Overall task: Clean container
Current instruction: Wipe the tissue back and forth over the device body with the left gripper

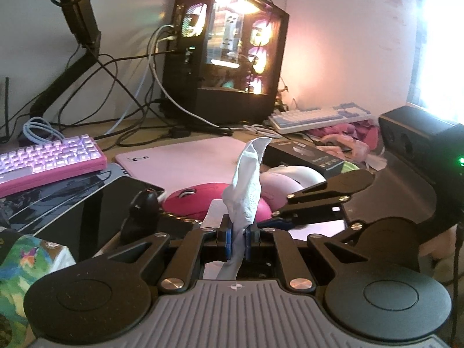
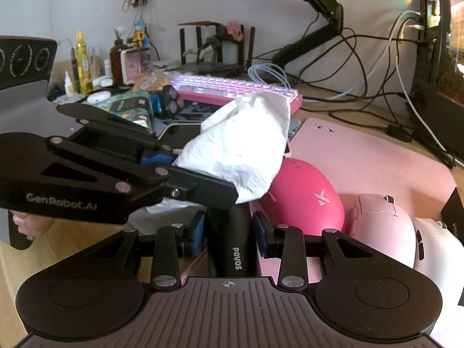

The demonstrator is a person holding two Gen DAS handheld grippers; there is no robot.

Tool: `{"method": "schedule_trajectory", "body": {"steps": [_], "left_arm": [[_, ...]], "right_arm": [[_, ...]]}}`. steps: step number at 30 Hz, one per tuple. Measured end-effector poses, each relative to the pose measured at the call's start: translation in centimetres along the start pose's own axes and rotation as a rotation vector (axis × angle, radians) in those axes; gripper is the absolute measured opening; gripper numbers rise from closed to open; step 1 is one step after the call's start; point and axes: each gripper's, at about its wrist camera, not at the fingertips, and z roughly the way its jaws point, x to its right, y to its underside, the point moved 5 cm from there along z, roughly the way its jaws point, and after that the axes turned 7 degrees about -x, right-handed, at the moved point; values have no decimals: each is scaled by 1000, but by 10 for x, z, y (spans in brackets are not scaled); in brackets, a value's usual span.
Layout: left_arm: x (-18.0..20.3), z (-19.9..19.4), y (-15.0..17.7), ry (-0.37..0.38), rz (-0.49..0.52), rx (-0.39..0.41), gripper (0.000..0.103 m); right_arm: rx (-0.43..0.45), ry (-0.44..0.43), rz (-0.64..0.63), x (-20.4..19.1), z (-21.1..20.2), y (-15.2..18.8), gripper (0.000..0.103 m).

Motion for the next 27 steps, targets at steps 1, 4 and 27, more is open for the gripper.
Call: {"method": "schedule_trajectory", "body": {"steps": [1,4,27], "left_arm": [[-1,0,0,-7,-5,1,12],[-5,-1,-1,-27,-17,3,12],[13,0,2,62,52,-6,12]], "right_arm": [[0,0,0,0,0,0,39],[0,0,0,0,0,0,39],[0,-1,1,0,0,0,39]]}}
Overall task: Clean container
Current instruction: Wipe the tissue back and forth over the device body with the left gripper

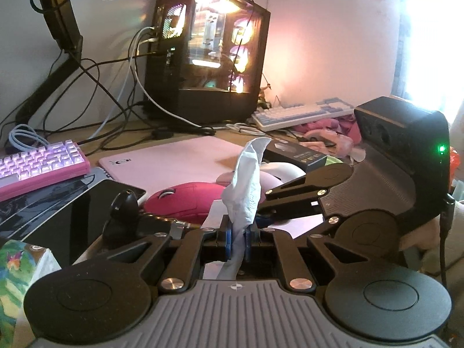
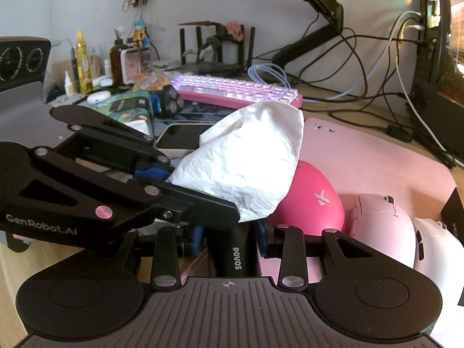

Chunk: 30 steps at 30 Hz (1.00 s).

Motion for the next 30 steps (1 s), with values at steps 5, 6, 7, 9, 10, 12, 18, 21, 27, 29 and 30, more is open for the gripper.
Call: {"method": "schedule_trajectory", "body": {"steps": [5,6,7,9,10,12,18,21,27,29,30], "left_arm": [[-5,1,1,-11,-26,-2,12],[-5,1,0,-16,-30,-1,12],[-6,1,0,-20,-33,0,12],[-9,0,0,-32,-42,2,12],[-10,0,0,-37,-49,3,12],[-14,-1,-1,-51,-61,6,12],[-22,-3,-3,-113,-89,14,12],[-25,-4,-3,-132,-98,17,12],[-19,-3,-4,-107,-72,11,12],[-16,-3,-3,-89,-59,8,12],[-14,-2,-3,-81,-53,7,12]], "right_arm": [[0,-1,1,-1,0,0,39],[0,-1,1,-1,0,0,39],[0,0,0,-1,0,0,39],[0,0,0,-1,0,0,39],[0,0,0,-1,0,0,39],[0,0,1,-1,0,0,39],[0,-1,1,-1,0,0,39],[0,-2,2,-1,1,0,39],[0,-2,2,-1,1,0,39],[0,-2,2,-1,1,0,39],[0,-2,2,-1,1,0,39]]}}
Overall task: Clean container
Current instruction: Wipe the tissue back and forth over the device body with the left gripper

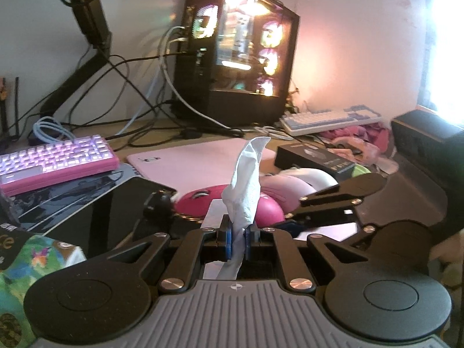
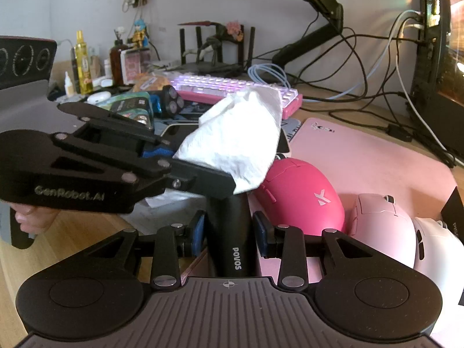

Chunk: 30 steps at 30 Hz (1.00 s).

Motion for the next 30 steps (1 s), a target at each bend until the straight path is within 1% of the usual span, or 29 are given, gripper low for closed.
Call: {"method": "schedule_trajectory", "body": {"steps": [8,11,14,25,30], "left_arm": [[10,2,2,77,31,-10,12],[10,3,3,71,33,-11,12],[6,3,3,55,10,-7,12],[-13,1,-2,-45,-64,12,12],[-12,1,-2,-47,-53,10,12]], "right_arm": [[0,0,0,0,0,0,39],[0,1,0,0,0,0,39],[0,0,0,0,0,0,39],[0,0,0,0,0,0,39],[0,0,0,0,0,0,39]]}}
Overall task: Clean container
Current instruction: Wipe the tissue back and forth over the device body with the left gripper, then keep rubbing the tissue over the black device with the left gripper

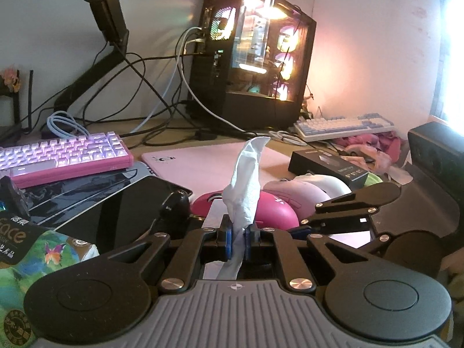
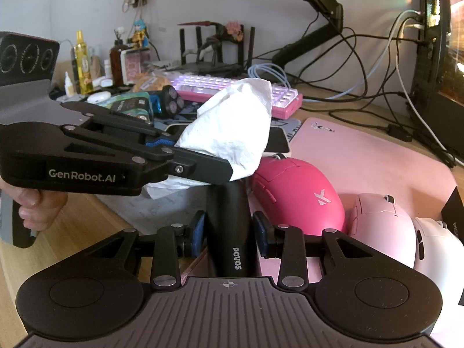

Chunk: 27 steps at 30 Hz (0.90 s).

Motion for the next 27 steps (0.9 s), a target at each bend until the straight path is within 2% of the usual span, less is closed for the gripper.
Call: {"method": "schedule_trajectory", "body": {"steps": [14,21,27], "left_arm": [[23,0,6,123,86,-23,12],[19,0,7,109,62,-20,12],[10,1,5,62,35,-13,12]], "right_arm": [[0,1,-1,-1,0,0,39],[0,1,-1,-1,0,0,39],[0,2,-2,-1,-1,0,39]]}}
